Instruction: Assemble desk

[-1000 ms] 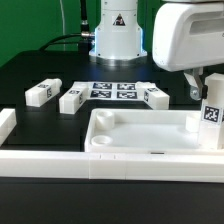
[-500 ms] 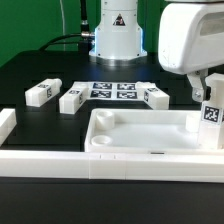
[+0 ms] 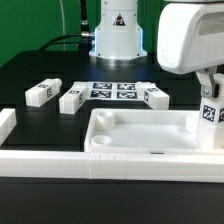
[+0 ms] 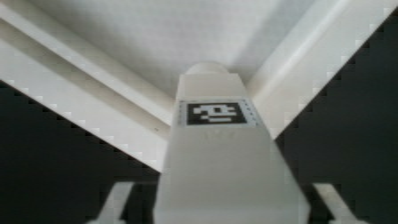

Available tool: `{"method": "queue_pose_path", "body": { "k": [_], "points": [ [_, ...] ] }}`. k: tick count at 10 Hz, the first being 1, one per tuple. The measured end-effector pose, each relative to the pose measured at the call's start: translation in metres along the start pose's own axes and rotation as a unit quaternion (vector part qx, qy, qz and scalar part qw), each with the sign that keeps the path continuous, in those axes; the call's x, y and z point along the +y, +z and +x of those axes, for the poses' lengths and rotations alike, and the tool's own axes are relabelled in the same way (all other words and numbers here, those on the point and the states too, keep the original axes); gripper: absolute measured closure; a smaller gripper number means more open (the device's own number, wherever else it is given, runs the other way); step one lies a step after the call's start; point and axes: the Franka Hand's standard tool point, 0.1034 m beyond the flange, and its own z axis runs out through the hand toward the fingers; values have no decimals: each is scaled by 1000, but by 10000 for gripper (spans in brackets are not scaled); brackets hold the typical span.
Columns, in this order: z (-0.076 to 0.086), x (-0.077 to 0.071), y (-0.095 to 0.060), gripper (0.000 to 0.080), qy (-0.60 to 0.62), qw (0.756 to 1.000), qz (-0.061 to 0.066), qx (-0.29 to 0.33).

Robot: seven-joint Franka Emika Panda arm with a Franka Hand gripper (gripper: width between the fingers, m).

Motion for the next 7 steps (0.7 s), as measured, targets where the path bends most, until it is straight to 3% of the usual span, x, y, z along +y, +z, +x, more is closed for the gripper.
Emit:
{"method": "queue_pose_path", "body": {
  "k": [3,7],
  "points": [
    [-1,3,-1,511,153,988,5,2],
    [-1,4,-1,511,331,943,5,1]
  ]
}}
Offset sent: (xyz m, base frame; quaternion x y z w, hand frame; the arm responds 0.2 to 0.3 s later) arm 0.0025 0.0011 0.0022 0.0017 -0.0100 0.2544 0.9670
